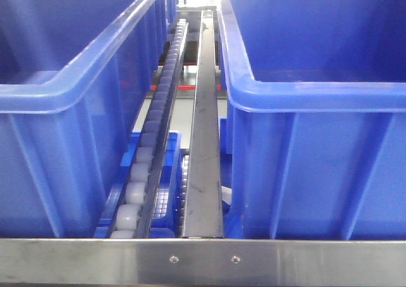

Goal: Pick and sort blue part to right shelf

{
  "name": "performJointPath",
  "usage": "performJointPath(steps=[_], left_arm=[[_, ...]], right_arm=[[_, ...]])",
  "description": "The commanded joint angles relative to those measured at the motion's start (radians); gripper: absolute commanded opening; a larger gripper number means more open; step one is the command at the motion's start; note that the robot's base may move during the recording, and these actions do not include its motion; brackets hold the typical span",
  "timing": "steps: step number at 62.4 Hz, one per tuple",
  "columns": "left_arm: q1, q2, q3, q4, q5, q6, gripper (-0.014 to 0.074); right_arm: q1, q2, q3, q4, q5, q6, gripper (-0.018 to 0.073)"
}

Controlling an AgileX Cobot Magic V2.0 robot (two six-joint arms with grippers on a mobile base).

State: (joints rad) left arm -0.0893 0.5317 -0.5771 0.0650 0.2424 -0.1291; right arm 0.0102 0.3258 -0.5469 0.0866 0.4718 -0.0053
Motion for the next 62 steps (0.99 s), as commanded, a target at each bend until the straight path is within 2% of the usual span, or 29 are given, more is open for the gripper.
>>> performJointPath(steps=[1,50,62], left_arm=[[0.002,0.006,-0.032,0.002,-0.095,-0.004,0.0262],[0.002,0.043,-0.032,0.002,-0.095,-0.004,0.0261],[0.002,0.043,-0.032,-0.024,-0.095,-0.004,0.0261]], right_arm=[[-0.005,0.007,-0.029,0.004,-0.096,-0.007,0.0372],[-0.005,0.007,-0.029,0.004,-0.096,-0.007,0.0372],[-0.005,0.007,-0.029,0.004,-0.096,-0.007,0.0372]])
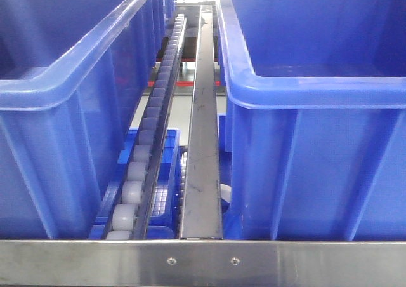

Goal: Pick and sort blue part to right shelf

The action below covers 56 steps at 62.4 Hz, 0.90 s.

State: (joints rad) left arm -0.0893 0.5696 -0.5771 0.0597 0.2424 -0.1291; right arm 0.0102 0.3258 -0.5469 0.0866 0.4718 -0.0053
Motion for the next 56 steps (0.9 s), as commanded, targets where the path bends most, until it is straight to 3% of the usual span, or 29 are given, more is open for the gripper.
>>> performJointPath(steps=[1,39,56], left_arm=[[0.002,0.005,-0.032,-0.021,-0.095,-0.004,0.0262],[0.002,0.012,-0.032,-0.019,-0.098,-0.004,0.0262],[0.001,0.128,-0.043,-0.019,-0.133,-0.004,0.0279]], right_arm=[[-0.005,0.007,-0.029,0.004,-0.096,-0.007,0.0372],[-0.005,0.014,-0.029,0.014,-0.120,-0.007,0.0372],[-0.004,0.186,-0.034,0.058,-0.217,-0.007,0.0372]])
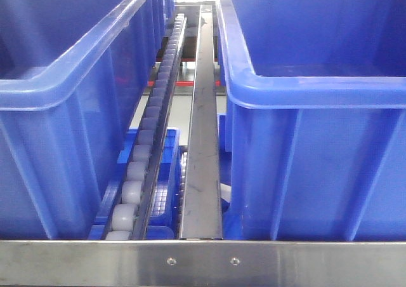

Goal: Pick and sort blue part to right shelf

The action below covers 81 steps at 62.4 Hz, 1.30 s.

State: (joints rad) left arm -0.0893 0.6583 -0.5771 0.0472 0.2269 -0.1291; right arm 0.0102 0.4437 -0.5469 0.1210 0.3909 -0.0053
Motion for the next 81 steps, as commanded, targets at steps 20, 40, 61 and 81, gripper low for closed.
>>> performJointPath(steps=[20,40,61,81], left_arm=[[0.001,0.233,-0.076,0.017,-0.227,-0.004,0.0526],[0.001,0.283,-0.104,0.019,-0.237,-0.004,0.0524],[0.001,0.221,-0.104,0.019,-0.237,-0.004,0.0248],[0.001,0.095,-0.104,0.041,-0.178,-0.004,0.0123]], right_arm=[[-0.004,0.264,-0.035,0.057,-0.265,-0.007,0.0485],[-0.004,0.338,-0.035,0.058,-0.253,-0.007,0.0623],[-0.004,0.298,-0.088,0.057,-0.272,-0.007,0.0395],[-0.004,0.249,-0.093,0.058,-0.275,-0.006,0.0045]])
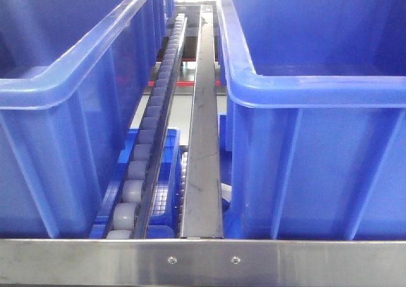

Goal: Pick and sort blue part to right shelf

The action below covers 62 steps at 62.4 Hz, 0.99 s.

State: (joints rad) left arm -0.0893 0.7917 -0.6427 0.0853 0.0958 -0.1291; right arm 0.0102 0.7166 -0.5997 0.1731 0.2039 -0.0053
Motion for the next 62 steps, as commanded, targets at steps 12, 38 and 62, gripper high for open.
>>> performJointPath(steps=[12,38,62], left_arm=[[0.002,-0.153,0.021,-0.007,-0.025,-0.010,0.0123],[0.002,-0.477,0.237,-0.045,-0.029,-0.012,0.0124],[0.002,-0.529,0.272,-0.036,-0.030,-0.012,0.0123]], right_arm=[[-0.004,-0.134,-0.004,-0.049,-0.065,-0.007,0.0047],[-0.004,-0.539,0.196,-0.049,-0.044,-0.007,0.0047],[-0.004,-0.644,0.213,-0.049,-0.037,-0.007,0.0047]])
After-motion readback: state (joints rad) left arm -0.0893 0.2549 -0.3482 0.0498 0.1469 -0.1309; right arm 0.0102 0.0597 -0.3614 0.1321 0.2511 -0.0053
